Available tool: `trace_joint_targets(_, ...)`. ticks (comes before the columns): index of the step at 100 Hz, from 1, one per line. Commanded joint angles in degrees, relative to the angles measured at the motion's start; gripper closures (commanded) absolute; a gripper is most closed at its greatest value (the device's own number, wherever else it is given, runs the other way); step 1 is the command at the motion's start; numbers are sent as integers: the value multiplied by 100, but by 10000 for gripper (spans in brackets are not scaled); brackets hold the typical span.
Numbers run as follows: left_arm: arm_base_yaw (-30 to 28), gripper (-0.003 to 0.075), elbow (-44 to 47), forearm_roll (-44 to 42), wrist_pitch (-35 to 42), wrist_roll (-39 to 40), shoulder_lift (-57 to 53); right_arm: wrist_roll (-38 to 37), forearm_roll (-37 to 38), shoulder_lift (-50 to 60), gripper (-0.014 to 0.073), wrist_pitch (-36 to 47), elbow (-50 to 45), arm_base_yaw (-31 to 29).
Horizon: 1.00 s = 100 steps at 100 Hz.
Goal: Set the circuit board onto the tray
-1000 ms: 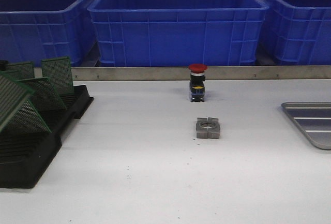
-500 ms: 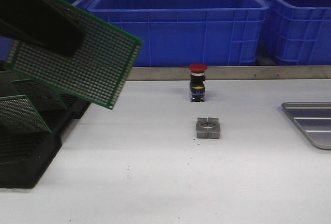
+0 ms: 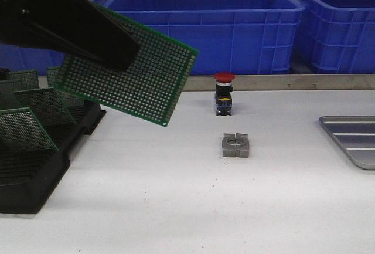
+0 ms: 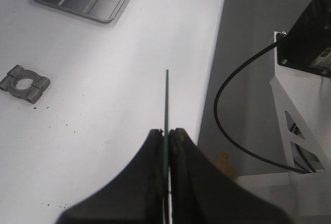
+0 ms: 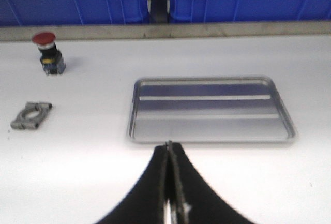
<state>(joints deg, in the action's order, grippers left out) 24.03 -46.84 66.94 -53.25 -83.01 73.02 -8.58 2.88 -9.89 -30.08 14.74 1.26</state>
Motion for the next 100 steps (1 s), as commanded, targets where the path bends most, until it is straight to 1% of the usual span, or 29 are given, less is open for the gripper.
trace_joint_targets(1,52,737,-157,416,-44,-12,-96,3,-152,-652,653,-426,728,5)
trace_joint_targets(7,52,737,-157,416,-44,-12,-96,9,-352,-1122,653,-706,1108,10)
trace_joint_targets(12,52,737,-157,416,-44,-12,-96,9,-556,-1469,653,-743,1370,10)
trace_joint_targets(17,52,737,-157,423,-44,-12,-96,168,-845,-1856,650,-743,1562,10)
trace_joint_targets(26,52,737,-157,423,-44,-12,-96,858,-1499,-2415,648,-743,1827,10)
trace_joint_targets(31,52,737,-157,423,-44,-12,-96,1315,-2155,-2791,636,-756,1943,10)
trace_joint_targets(37,52,737,-157,423,-44,-12,-96,2095,-2919,-3159,602,-842,2076,10)
trace_joint_targets(44,52,737,-157,423,-44,-12,-96,3093,-3955,-3588,532,-1051,2223,10)
trace_joint_targets(49,52,737,-157,423,-44,-12,-96,3815,-4708,-3883,464,-1289,2304,10)
trace_joint_targets(52,52,737,-157,423,-44,-12,-96,4247,-5222,-4081,408,-1431,2350,10)
trace_joint_targets(56,52,737,-157,423,-44,-12,-96,4914,-5709,-4265,347,-1667,2389,10)
trace_joint_targets(59,52,737,-157,423,-55,-12,-96,5363,-6159,-4434,282,-1850,2416,10)
trace_joint_targets(61,52,737,-157,423,-55,-12,-96,5812,-6409,-4530,245,-1988,2431,10)
trace_joint_targets(62,52,737,-157,423,-55,-12,-96,5812,-6489,-4560,233,-2034,2436,10)
trace_joint_targets(63,52,737,-157,423,-55,-12,-96,6036,-6569,-4589,221,-2125,2436,10)
trace_joint_targets(64,52,737,-157,423,-55,-12,-96,6261,-6724,-4645,190,-2211,2443,10)
trace_joint_targets(65,52,737,-157,423,-55,-12,-96,6372,-6801,-4673,190,-2211,2443,10)
trace_joint_targets(69,52,737,-157,423,-55,-12,-96,7018,-7261,-4851,139,-2489,2455,16)
trace_joint_targets(76,52,737,-157,423,-55,-12,-96,7917,-7639,-5045,125,-2764,2483,91)
trace_joint_targets(80,52,737,-157,429,-55,-12,-96,8627,-7782,-5147,126,-2885,2483,224)
trace_joint_targets(83,52,737,-157,437,-55,-12,-96,8934,-7824,-5208,126,-2919,2483,300)
trace_joint_targets(85,52,737,-157,443,-55,-12,-96,9322,-7838,-5255,126,-2934,2483,419)
trace_joint_targets(90,52,737,-157,443,-55,-12,-96,9814,-7844,-5363,126,-2925,2483,622)
trace_joint_targets(91,52,737,-157,443,-55,-12,-96,10025,-7851,-5395,126,-2925,2486,727)
trace_joint_targets(100,52,737,-157,443,-55,-12,-96,10535,-7931,-5592,126,-2855,2505,1141)
